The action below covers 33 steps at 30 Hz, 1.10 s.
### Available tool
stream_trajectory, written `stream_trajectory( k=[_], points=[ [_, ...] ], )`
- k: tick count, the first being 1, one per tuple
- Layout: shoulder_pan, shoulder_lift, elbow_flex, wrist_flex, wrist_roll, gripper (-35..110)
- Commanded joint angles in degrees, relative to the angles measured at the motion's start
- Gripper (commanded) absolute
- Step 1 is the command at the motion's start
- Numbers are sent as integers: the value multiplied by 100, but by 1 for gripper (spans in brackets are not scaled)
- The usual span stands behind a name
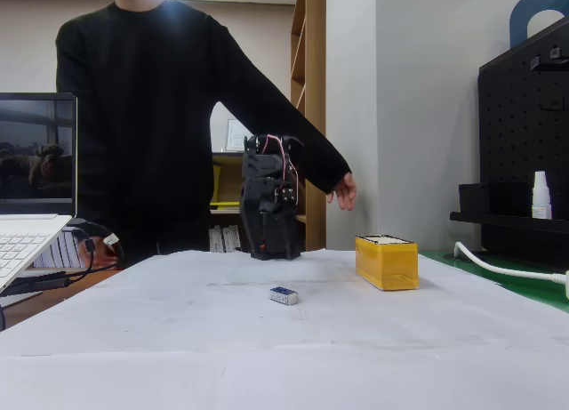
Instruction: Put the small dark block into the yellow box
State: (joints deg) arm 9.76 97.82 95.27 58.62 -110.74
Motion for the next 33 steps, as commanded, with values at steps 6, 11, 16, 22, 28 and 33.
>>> stream_trajectory(
  k=[6,11,16,22,28,33],
  points=[
    [79,229,457,-211,-3437,19],
    [26,404,475,-281,-3419,19],
    [-35,527,457,-334,-3401,19],
    [-97,738,466,-483,-3419,19],
    [-176,914,466,-650,-3384,19],
    [-211,1081,466,-791,-3357,19]
  ],
)
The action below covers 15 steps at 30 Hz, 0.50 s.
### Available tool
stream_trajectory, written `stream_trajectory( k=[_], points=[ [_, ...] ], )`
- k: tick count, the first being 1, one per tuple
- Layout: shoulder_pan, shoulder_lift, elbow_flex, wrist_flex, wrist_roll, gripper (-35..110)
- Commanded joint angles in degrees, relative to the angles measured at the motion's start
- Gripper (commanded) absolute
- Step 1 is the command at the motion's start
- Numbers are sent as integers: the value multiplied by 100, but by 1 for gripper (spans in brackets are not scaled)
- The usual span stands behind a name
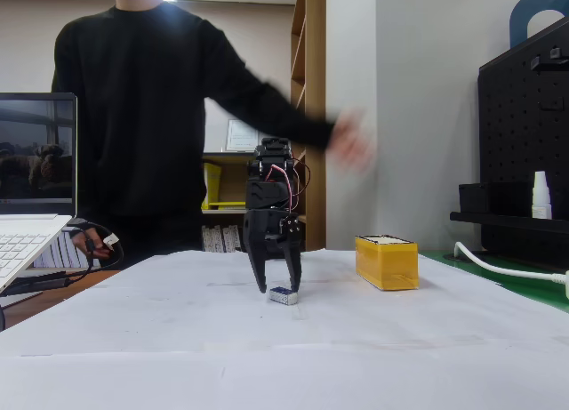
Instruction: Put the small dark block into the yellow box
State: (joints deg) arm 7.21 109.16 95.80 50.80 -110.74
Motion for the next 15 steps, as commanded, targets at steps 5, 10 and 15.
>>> stream_trajectory(
  k=[5,10,15],
  points=[
    [35,26,404,-9,-3313,19],
    [-9,44,378,0,-3164,10],
    [-35,44,343,9,-3050,3]
  ],
)
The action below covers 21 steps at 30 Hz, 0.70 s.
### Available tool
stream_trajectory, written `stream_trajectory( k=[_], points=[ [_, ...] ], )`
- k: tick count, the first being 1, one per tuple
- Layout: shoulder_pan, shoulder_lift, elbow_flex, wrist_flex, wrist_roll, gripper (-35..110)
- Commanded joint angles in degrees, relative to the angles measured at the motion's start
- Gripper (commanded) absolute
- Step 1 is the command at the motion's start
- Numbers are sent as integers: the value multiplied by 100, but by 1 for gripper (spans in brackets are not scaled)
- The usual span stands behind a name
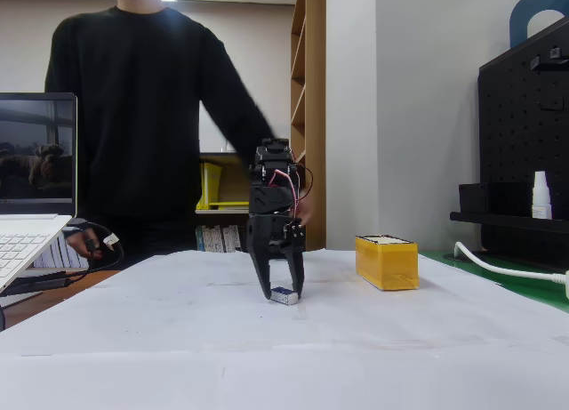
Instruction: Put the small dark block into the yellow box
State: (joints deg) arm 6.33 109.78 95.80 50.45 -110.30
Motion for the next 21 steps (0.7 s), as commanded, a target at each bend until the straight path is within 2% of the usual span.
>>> stream_trajectory(
  k=[1,7,16,21],
  points=[
    [53,-44,325,44,-3059,3],
    [-9,-158,246,70,-2760,0],
    [-325,-1564,229,413,-1037,0],
    [-308,-2654,378,422,-413,0]
  ],
)
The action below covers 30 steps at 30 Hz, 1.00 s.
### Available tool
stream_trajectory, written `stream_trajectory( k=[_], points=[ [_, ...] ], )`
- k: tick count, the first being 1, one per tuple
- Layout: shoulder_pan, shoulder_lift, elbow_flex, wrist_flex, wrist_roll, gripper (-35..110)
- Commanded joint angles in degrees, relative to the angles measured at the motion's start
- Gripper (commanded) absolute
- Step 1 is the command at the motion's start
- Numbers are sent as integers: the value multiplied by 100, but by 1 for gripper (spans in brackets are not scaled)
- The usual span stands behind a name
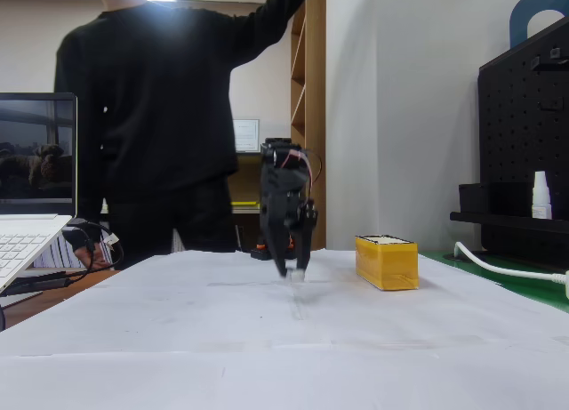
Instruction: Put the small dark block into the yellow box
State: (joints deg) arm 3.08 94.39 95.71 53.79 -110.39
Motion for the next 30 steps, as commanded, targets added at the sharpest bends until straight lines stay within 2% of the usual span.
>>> stream_trajectory(
  k=[1,4,8,13,21,25,30],
  points=[
    [18,-1318,387,88,-237,0],
    [-70,-1811,360,352,35,0],
    [-422,-2531,378,1195,396,0],
    [-1134,-3340,589,2136,1283,0],
    [-2558,-3647,853,3604,2364,0],
    [-3067,-3410,826,3744,2689,0],
    [-3287,-2936,360,3173,2698,0]
  ],
)
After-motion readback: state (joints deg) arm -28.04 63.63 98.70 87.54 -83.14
